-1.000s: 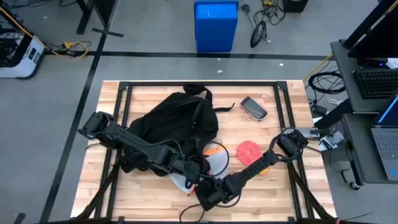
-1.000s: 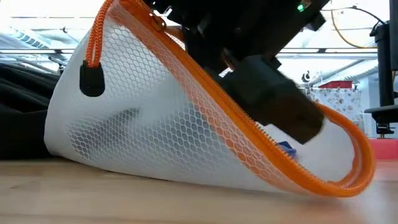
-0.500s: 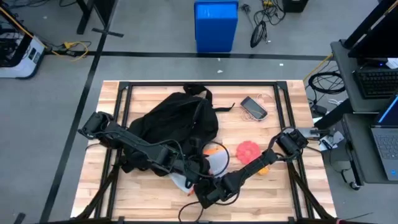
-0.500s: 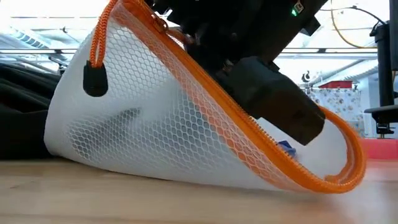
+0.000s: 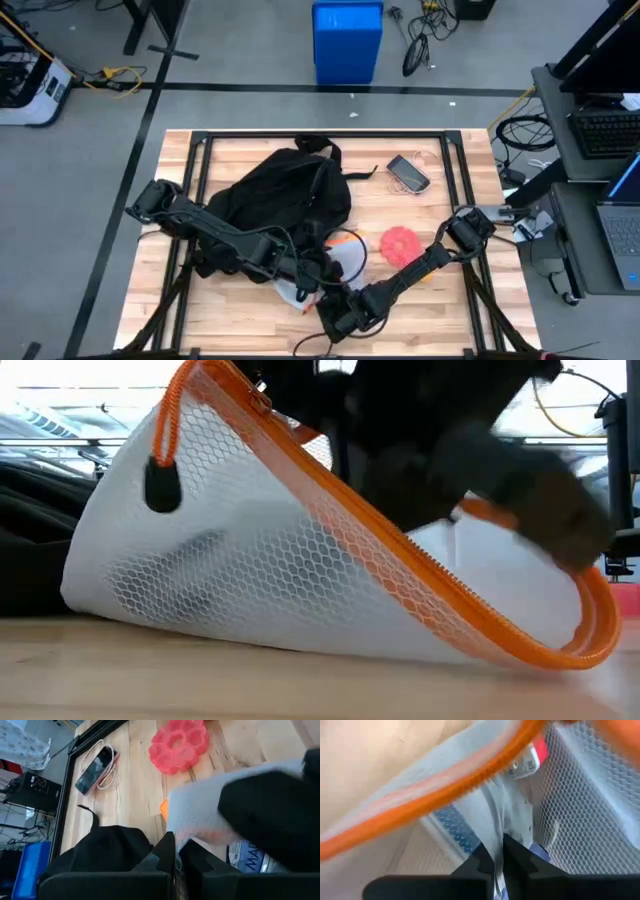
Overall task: Unpack backpack
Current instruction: Remove the black earphone from the orange zip bag
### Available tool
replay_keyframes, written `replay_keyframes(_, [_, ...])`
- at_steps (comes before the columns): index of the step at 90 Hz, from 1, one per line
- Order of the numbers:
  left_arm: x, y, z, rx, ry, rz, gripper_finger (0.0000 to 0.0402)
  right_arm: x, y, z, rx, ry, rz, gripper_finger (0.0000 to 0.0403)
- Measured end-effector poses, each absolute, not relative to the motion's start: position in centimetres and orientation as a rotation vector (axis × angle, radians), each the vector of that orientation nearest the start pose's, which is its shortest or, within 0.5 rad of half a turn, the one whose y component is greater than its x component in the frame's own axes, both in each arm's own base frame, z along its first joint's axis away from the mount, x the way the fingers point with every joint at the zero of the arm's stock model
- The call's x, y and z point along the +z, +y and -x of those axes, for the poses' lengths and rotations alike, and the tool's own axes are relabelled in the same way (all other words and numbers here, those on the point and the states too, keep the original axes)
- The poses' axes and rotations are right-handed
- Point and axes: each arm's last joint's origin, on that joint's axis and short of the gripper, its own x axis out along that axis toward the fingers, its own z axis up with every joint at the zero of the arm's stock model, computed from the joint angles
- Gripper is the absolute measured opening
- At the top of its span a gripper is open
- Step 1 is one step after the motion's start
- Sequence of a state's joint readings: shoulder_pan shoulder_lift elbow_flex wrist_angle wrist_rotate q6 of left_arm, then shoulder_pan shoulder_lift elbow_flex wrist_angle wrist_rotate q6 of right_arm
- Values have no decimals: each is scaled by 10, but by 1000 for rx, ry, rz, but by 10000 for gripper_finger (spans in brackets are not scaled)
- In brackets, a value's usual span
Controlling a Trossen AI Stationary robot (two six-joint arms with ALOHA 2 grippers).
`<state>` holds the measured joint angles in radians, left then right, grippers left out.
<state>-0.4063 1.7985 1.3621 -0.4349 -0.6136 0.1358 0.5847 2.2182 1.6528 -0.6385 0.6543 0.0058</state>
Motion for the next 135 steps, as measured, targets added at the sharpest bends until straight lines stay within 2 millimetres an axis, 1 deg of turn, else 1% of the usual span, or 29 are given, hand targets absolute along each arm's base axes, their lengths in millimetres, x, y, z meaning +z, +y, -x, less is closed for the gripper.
replay_keyframes(15, [241, -137, -361, 142, 778, -555, 0, 175, 247, -380, -73, 1004, 680, 1])
replay_keyframes(37, [242, -137, -361, 143, 778, -554, 0, 216, 271, -371, -84, 961, 671, 1])
replay_keyframes(56, [241, -137, -361, 144, 778, -555, 0, 245, 283, -355, -125, 951, 661, 0])
replay_keyframes(71, [241, -137, -361, 147, 780, -557, 0, 254, 286, -341, -168, 996, 633, 0])
replay_keyframes(107, [239, -133, -359, 170, 815, -555, 0, 255, 290, -307, -269, 1105, 645, 0])
replay_keyframes(116, [239, -132, -359, 176, 815, -557, 0, 261, 288, -298, -309, 1107, 608, 0])
replay_keyframes(135, [239, -131, -359, 193, 821, -540, 0, 283, 290, -284, -310, 1045, 512, 0])
